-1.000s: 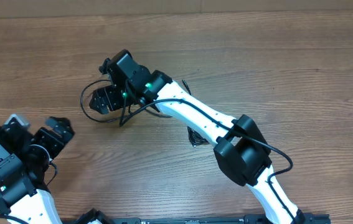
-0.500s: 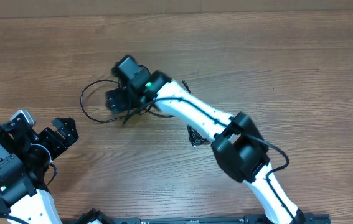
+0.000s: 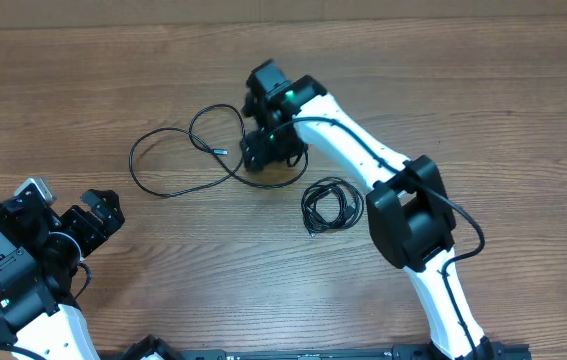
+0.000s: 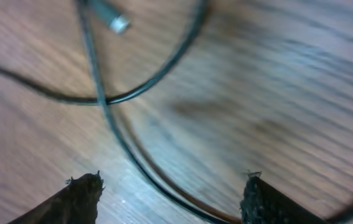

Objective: Untangle cables

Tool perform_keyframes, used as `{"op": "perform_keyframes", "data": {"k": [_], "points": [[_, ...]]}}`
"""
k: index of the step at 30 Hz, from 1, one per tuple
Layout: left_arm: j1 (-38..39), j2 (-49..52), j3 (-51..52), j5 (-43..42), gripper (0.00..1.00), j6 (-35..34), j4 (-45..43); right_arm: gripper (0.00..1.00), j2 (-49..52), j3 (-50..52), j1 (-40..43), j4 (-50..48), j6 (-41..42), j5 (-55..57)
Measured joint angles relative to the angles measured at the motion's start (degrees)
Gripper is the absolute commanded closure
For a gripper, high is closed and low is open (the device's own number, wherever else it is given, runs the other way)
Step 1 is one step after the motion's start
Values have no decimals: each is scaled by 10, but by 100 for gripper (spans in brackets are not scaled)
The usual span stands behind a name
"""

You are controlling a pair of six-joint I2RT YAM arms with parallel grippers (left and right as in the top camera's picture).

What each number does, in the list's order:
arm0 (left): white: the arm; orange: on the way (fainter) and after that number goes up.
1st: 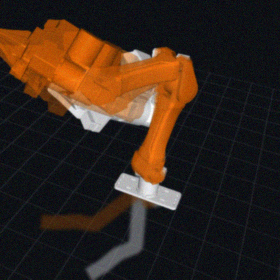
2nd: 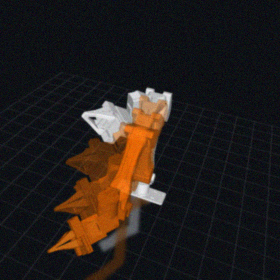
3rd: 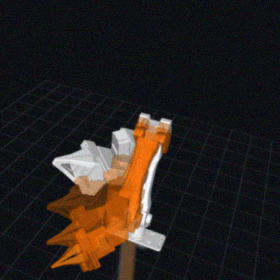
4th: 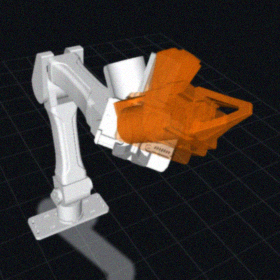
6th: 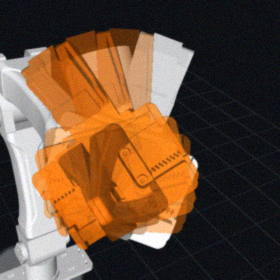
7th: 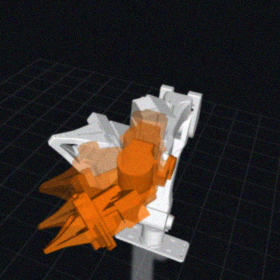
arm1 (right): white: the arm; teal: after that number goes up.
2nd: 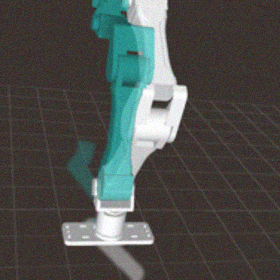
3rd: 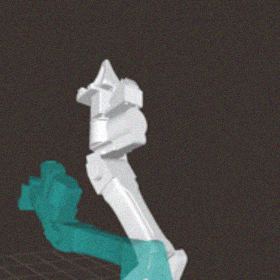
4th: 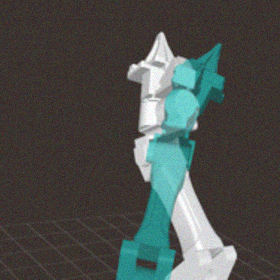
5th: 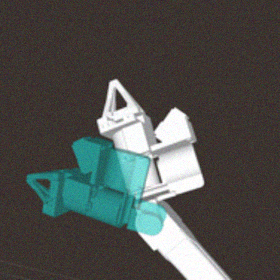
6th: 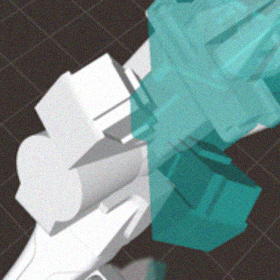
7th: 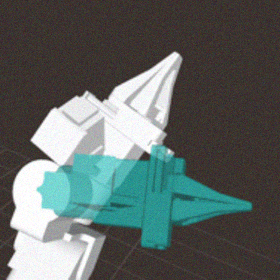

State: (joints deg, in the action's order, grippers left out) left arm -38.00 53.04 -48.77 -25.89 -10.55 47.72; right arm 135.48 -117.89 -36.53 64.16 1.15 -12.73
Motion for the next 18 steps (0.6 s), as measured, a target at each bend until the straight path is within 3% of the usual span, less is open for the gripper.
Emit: {"op": "perform_keyframes", "data": {"k": [6, 12, 18], "points": [[0, 0, 0, 0, 0, 0, 5, 39, 0, 22, -27, -21, -40, 31], [0, 0, 0, 0, 1, 0, 4, 35, 4, 41, -28, -19, -55, 45], [0, 0, 0, 0, 0, 0, 3, 46, 4, 60, -41, -39, -68, 61]]}}
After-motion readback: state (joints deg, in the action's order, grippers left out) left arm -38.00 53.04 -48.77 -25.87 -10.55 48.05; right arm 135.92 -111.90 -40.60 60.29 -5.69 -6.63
